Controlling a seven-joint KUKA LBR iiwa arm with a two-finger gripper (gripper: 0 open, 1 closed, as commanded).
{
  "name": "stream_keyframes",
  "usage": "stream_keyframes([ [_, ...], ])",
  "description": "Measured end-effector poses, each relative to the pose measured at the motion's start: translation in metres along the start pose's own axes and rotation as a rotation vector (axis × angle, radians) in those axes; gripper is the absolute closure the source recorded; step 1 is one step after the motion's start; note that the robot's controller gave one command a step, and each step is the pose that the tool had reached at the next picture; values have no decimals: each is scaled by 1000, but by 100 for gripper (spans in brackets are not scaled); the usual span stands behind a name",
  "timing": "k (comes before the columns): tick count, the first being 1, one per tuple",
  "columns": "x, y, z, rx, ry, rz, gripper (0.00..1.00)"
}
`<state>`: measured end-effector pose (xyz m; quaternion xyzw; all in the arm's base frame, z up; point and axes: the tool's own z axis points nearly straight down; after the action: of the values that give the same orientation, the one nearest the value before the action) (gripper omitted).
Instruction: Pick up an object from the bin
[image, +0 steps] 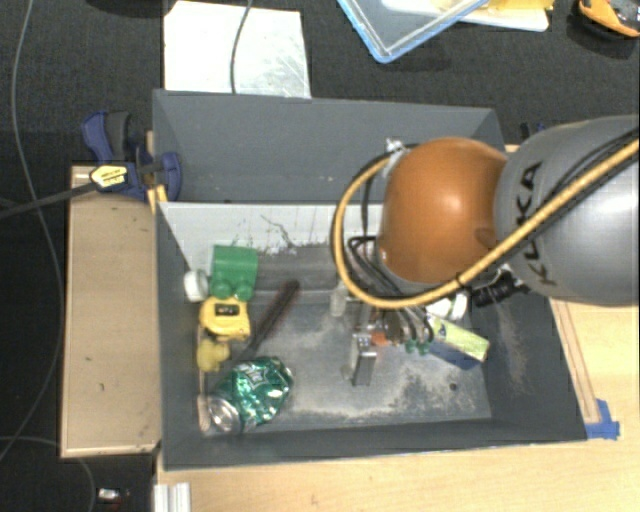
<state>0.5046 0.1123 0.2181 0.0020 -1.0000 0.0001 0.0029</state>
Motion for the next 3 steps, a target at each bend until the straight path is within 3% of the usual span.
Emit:
stream_keyframes([
  [1,-2,-1,-5,-1,-8,4,0],
  [2,-10,-11,-66,0,-5,-37,0],
  [3,-13,-16,-95,-2,-12,-38,0],
])
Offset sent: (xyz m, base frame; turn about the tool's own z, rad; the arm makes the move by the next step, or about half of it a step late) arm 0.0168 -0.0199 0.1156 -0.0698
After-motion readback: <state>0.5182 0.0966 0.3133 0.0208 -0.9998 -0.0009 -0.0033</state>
